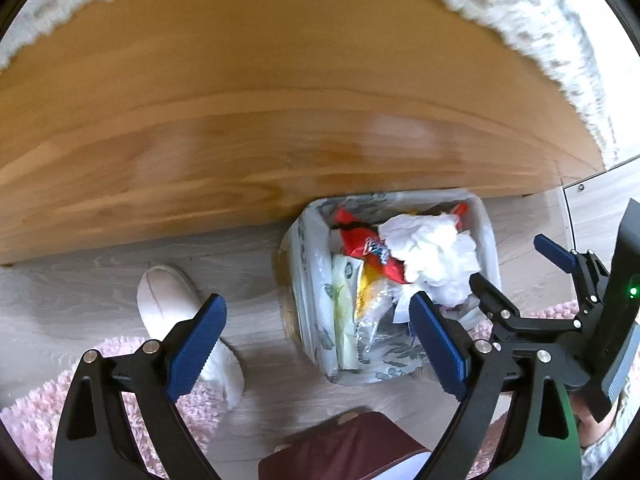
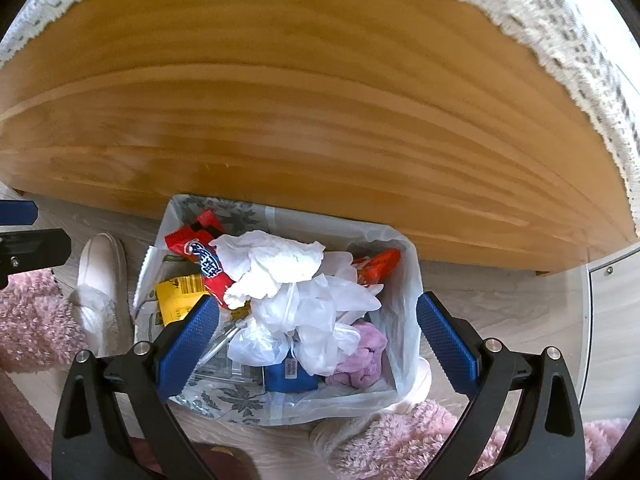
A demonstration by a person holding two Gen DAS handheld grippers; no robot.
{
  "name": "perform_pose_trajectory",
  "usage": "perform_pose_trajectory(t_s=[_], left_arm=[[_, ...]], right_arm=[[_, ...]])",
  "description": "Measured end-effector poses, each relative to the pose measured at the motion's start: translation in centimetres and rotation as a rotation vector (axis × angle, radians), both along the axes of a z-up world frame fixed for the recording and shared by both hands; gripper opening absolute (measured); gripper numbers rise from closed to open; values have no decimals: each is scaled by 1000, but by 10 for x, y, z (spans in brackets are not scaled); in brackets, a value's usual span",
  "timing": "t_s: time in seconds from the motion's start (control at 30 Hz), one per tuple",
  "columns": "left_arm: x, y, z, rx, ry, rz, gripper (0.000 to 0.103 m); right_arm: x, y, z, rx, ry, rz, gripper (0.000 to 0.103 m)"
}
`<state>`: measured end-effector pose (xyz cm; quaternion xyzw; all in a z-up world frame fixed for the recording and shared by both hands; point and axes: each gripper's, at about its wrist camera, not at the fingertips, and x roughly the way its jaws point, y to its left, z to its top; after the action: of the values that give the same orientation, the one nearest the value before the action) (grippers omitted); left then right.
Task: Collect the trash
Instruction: 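Raise both open tools from the bin toward the clear bottle on the bed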
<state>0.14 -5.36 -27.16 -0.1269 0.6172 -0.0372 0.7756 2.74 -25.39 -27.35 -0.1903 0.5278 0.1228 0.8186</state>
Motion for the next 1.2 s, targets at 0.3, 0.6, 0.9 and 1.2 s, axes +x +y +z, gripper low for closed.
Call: perform_pose_trajectory(t_s=[0.3,0.6,0.9,1.2], left_arm=[[-16,-3,49,32,-180,-15,89],[-29,-6,85,39,-298,-45,89],[-36,-10,129,62,-414,-50,89],[-17,-7,168,66,-514,-26,94]], right_arm=[[-12,-8,34,70,-98,8,95],[-31,-30,86,191,-250,-9,95],[-33,-49,130,255,-376,-39,95],[-26,-55,175,289,-518,-33,95]])
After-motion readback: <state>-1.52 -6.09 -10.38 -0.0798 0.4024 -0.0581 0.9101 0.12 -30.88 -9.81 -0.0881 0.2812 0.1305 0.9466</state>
